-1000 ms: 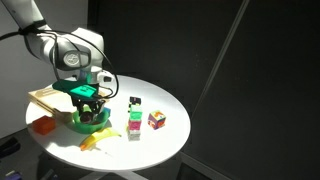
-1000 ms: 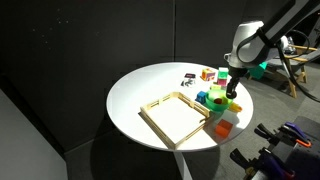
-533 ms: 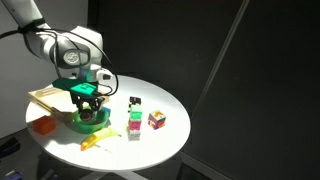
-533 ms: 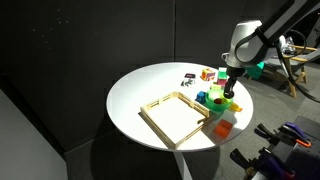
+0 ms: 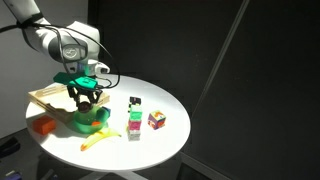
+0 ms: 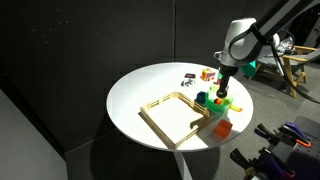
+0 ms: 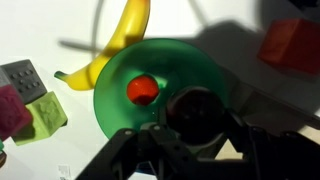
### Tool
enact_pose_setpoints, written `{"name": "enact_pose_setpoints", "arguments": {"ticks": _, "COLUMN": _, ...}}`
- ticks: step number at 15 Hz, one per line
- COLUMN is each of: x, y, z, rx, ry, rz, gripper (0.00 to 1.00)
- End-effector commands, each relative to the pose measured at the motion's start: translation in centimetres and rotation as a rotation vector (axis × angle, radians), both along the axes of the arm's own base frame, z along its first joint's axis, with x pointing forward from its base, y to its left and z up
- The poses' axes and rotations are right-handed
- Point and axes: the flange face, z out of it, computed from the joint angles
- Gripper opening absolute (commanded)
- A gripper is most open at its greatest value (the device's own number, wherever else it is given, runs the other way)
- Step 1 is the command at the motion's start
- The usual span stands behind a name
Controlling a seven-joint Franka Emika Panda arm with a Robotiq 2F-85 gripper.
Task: Put the plum plush toy on the tray
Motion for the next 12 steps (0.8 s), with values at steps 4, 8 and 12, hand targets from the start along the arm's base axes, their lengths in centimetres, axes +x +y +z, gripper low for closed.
{"name": "enact_pose_setpoints", "arguments": {"ticks": 4, "x": 1.2, "y": 2.6, "z": 1.4, "rx": 0.042, "ry": 0.020, "rz": 0.180, "gripper": 0.34}}
{"name": "enact_pose_setpoints", "arguments": {"ticks": 8, "x": 1.8, "y": 4.1, "z": 1.7, "rx": 0.034, "ry": 0.026, "rz": 0.261, "gripper": 0.34}}
{"name": "enact_pose_setpoints", "arguments": {"ticks": 12, "x": 2.2, "y": 5.6, "z": 1.5, "rx": 0.021, "ry": 0.037, "rz": 0.311, "gripper": 0.34}}
